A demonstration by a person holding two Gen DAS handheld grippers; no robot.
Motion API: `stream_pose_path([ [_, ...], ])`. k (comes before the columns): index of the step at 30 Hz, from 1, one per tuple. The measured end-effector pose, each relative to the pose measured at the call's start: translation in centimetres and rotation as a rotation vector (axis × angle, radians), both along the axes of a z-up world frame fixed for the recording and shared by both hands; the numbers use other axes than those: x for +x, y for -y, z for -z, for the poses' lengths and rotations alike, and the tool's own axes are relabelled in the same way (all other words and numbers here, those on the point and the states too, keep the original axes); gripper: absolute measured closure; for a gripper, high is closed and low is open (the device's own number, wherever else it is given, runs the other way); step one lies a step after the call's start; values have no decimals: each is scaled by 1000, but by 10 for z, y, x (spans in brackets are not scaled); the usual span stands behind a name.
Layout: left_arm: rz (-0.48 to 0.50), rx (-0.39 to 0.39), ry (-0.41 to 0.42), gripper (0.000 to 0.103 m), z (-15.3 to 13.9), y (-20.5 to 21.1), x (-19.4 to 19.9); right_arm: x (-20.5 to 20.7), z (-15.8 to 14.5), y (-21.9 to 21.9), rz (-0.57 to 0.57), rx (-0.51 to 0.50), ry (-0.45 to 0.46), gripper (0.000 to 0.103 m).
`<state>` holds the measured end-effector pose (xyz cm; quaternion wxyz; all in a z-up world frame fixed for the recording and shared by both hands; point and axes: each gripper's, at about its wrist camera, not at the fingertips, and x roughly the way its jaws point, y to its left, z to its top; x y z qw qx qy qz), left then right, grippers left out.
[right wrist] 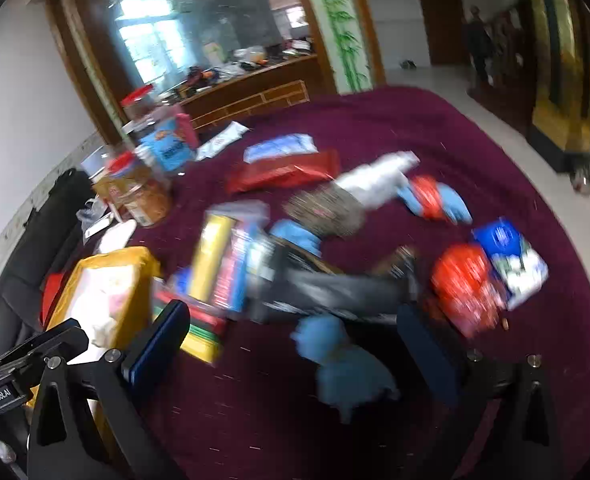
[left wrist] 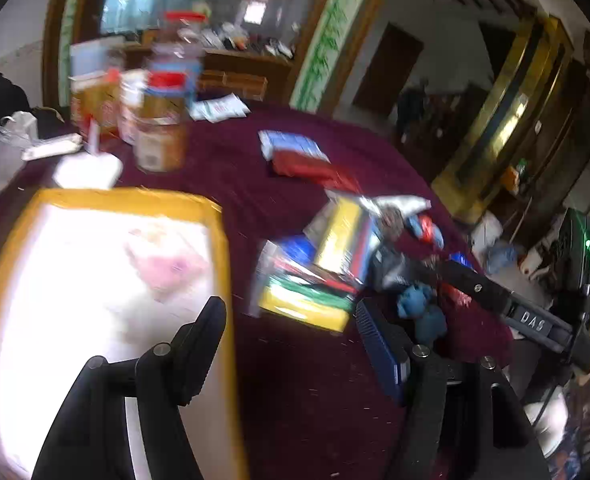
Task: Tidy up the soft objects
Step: 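Grasp the clear bag of red-green strips with left tool while right grasps blue towel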
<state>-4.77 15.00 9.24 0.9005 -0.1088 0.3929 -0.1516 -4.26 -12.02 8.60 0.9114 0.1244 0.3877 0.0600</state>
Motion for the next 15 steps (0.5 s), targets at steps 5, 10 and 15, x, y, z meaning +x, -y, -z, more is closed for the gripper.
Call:
stream_pose_path([
  [5,-37,30,-99,32,20,39,21,0,33,31,45,46,0,0],
  [10,-212,146,-155,21,42,62,47,1,36,46,50,110,24,0],
  [15,-314,332,-148,20,64,85,62,2,38,43,22,118,3,0],
])
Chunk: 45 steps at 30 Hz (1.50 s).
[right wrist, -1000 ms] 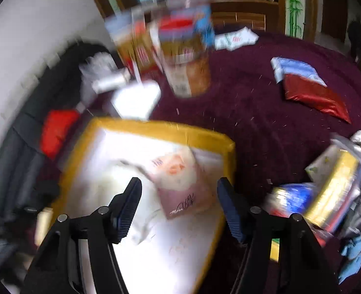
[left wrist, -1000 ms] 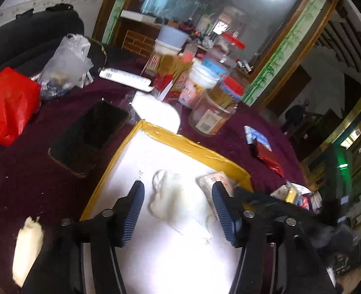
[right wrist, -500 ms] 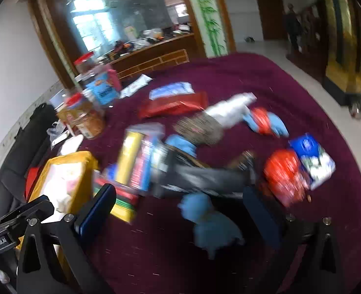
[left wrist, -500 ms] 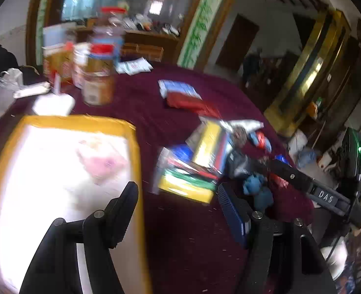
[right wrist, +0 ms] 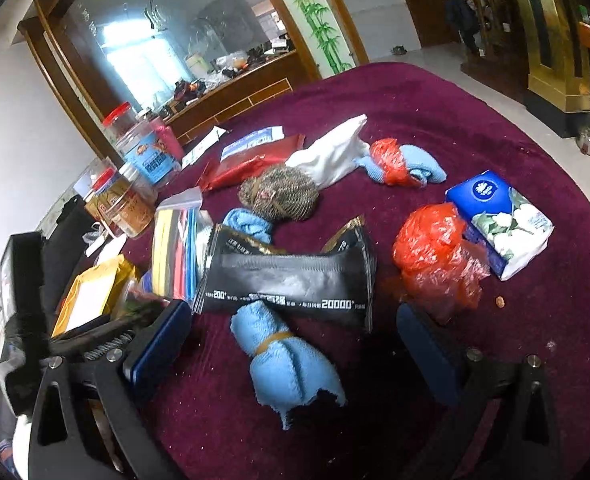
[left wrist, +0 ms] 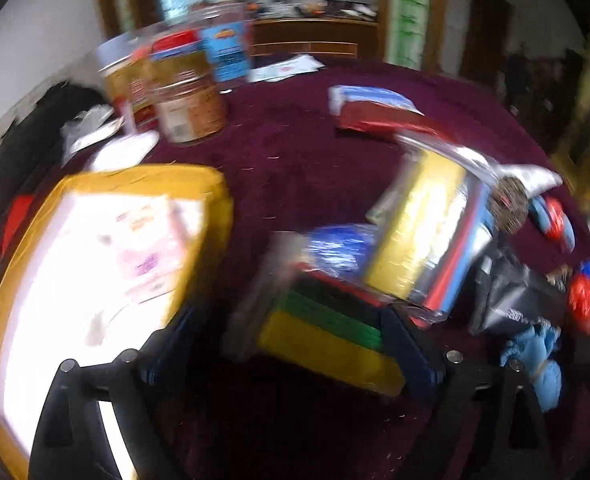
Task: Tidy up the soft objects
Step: 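Grasp the clear bag of red-green strips with left tool while right grasps blue towel, then lower the strip bag and blue towel into the tray and open both tools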
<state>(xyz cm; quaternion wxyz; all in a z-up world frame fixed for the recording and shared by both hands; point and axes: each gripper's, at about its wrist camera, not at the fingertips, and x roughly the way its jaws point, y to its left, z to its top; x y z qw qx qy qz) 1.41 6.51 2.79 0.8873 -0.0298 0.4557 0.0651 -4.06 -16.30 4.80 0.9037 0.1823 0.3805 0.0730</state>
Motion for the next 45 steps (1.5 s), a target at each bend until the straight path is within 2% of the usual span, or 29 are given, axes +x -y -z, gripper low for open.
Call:
stream_pose_path([
  [1,22,29,8,36,4,7,1,-1,-1,-1,-2,-2,5,0],
  [2,67,19,-2,41,7,12,3,-2,-2,-1,-7,-2,6,0],
  [4,151,-43,-31,63,9,14,2,-2,-1,-6,-23,-11,0,0],
  [5,158,-42,-19,71,5,11,-2,-2,0,-7,-29,-18,-5,0],
  [7,215,-66,9,79,-9,2,-12,-1,3,-13,-50,-30,-18,0],
  [9,248,-99,3,83,-18,-6,-23,0,5,-17,-65,-47,-31,0],
  [12,319,-93,27,84,-31,-9,-48,2,7,-24,-94,-59,-45,0],
  [15,472,-138,20,83,-39,2,-73,2,9,-25,-102,-59,-52,0],
  [16,513,-135,19,76,-39,7,-80,3,11,-25,-102,-57,-59,0],
  [17,533,-114,26,62,-39,10,-86,4,12,-25,-100,-56,-64,0],
  [19,533,-11,60,46,-36,20,-92,6,15,-23,-98,-44,-76,1],
  [21,498,46,88,43,-32,26,-89,7,16,-22,-96,-36,-77,6],
  [24,478,159,179,43,-24,44,-78,8,19,-23,-110,-26,-85,18],
  [25,474,200,206,63,-20,52,-74,9,20,-24,-116,-24,-89,29],
  [26,479,209,212,90,-16,57,-70,10,22,-25,-123,-21,-97,35],
  [27,485,199,202,91,-14,58,-64,10,23,-26,-126,-20,-103,44],
  [29,489,109,130,91,-6,59,-53,10,24,-25,-126,-16,-104,59],
  [31,477,20,122,91,-10,51,-50,9,24,-25,-128,-9,-105,62],
  [37,465,-151,159,91,-39,11,-81,2,20,-23,-113,-21,-83,67],
  [43,395,-316,227,91,-79,-75,-122,-21,-6,-21,-115,50,-58,68],
  [45,358,-331,247,91,-89,-106,-129,-28,-22,-32,-148,52,-40,68],
])
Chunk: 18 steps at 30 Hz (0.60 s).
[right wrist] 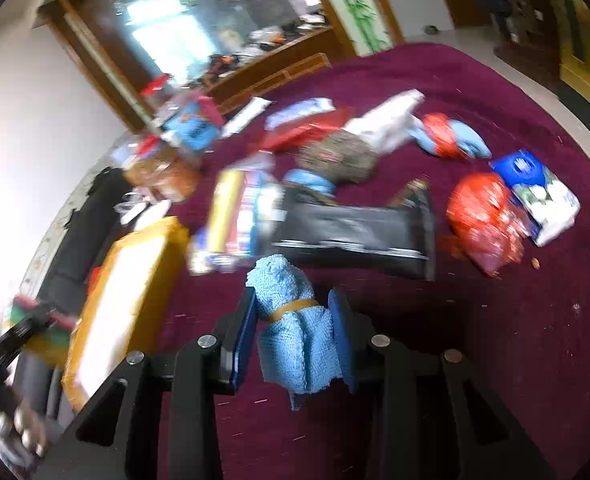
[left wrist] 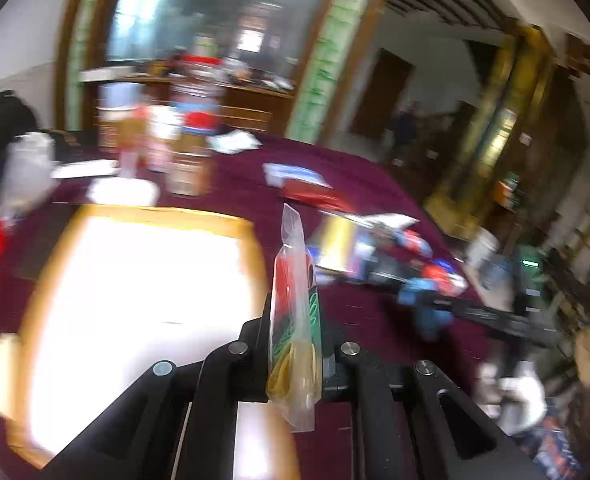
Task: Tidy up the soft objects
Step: 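Lower the strip bag and blue towel into the tray and open both tools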
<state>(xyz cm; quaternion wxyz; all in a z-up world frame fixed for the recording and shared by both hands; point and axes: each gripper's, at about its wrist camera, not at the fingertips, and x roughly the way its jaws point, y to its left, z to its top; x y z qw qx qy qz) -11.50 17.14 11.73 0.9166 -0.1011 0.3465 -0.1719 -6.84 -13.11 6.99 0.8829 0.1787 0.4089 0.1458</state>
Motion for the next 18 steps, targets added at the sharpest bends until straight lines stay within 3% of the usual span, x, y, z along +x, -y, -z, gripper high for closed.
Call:
stream_pose_path([
  [3,-111,45,-3,91,-5,-51,2,-1,-21,-32,-74,-9,15,68],
  [7,-257,78,-100,90,13,-118,32,12,-30,-89,-179,-16,-3,68],
  [11,-328,100,-175,90,37,-149,64,29,-24,-144,-256,-19,-41,68],
  [15,-336,114,-218,87,55,-155,96,44,-19,-193,-315,-32,-73,68],
  [16,-329,119,-220,82,56,-153,103,49,-18,-206,-328,-41,-80,68],
  [18,-331,116,-232,59,62,-154,119,59,-15,-228,-351,-49,-99,68],
])
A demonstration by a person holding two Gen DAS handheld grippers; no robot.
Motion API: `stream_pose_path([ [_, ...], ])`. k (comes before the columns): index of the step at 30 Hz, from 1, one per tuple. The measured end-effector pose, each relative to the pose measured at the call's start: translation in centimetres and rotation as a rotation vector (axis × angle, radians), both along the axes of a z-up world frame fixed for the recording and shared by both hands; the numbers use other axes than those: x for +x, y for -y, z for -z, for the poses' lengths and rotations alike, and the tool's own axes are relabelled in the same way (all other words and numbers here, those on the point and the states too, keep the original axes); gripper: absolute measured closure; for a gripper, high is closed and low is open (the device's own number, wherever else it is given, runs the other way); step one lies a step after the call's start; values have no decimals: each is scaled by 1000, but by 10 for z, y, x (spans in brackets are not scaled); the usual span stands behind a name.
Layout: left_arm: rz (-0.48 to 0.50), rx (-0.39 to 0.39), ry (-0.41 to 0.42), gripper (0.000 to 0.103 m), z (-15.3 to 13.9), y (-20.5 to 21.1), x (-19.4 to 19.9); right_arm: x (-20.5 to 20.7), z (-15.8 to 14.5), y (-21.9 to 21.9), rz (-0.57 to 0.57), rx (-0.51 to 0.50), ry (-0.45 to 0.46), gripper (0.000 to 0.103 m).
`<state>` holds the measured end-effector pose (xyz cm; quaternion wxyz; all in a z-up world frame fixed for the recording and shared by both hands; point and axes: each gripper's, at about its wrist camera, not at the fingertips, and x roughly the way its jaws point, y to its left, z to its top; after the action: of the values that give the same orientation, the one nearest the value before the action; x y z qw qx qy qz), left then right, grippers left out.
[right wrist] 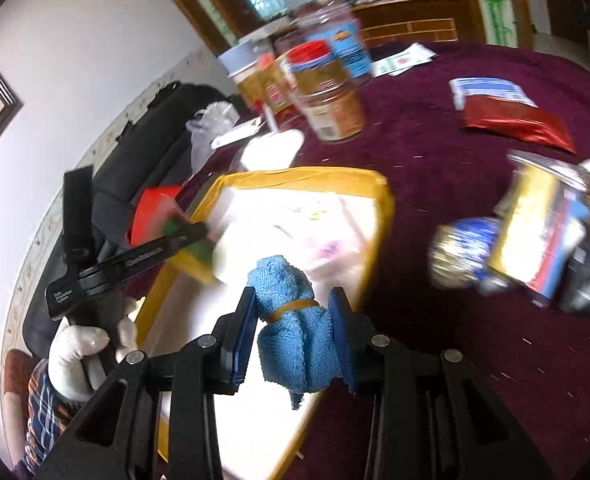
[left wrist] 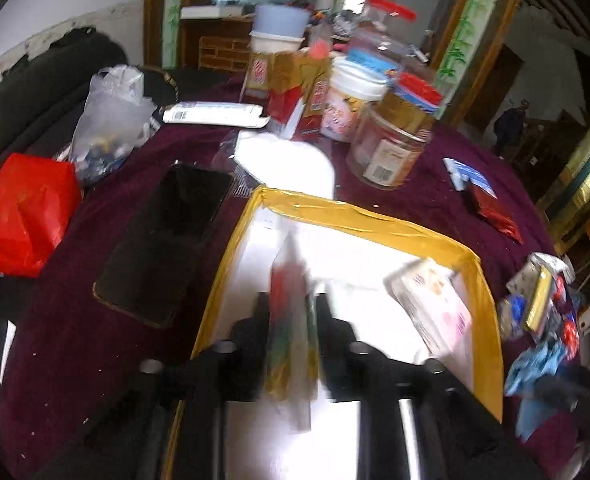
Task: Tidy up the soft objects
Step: 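Lower the strip bag and blue towel into the tray and open both tools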
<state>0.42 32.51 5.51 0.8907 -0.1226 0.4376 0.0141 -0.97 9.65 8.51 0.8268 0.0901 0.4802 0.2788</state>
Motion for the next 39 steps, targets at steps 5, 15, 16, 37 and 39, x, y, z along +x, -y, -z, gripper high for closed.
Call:
stream_pose_path([
  [5,-39,-92,-46,42,8,-16,12,21,13,-37,-61,50,-94,68],
  [15,-71,-219,151,36,-43,-59,-61,52,58,-105,-116,48,-242,68],
  [16,-70,-233,166,36,-46,-62,-68,57,57,-109,-100,15,-219,68],
  [37,-111,-240,-66,34,9,-42,1,6,-45,26,113,-15,108,41],
  [39,-141,-209,-11,34,0,-40,17,-7,-54,60,168,-42,149,36],
])
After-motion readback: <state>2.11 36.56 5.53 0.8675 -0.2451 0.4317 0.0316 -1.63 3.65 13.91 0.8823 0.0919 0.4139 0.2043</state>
